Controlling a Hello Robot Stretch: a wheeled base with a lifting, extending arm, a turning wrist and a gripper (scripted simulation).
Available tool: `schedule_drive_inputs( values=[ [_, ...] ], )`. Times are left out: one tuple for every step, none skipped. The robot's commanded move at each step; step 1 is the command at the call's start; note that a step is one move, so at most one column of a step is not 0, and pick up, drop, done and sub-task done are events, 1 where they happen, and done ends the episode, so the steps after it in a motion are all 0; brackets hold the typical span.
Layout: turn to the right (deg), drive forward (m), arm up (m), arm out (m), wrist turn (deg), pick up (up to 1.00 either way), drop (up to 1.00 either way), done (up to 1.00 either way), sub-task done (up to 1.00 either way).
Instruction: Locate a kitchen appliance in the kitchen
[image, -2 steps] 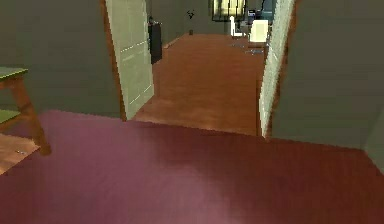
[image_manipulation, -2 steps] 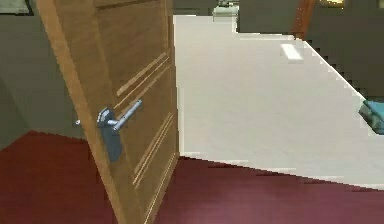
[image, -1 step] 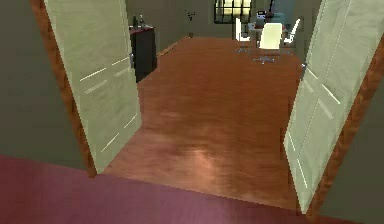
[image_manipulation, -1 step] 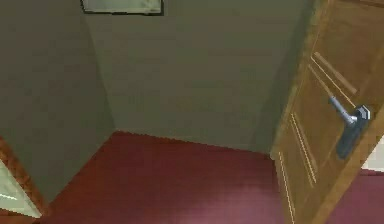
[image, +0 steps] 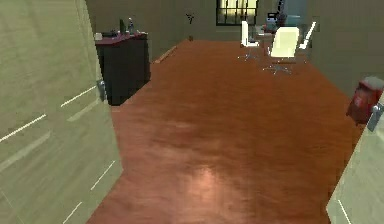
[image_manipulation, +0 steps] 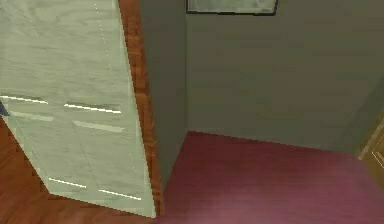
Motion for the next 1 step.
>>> schedule_drive_inputs(
  values=[
    [12.0,0.0,0.0,0.0,0.0,0.0,0.0,0.0,0.0]
  ],
)
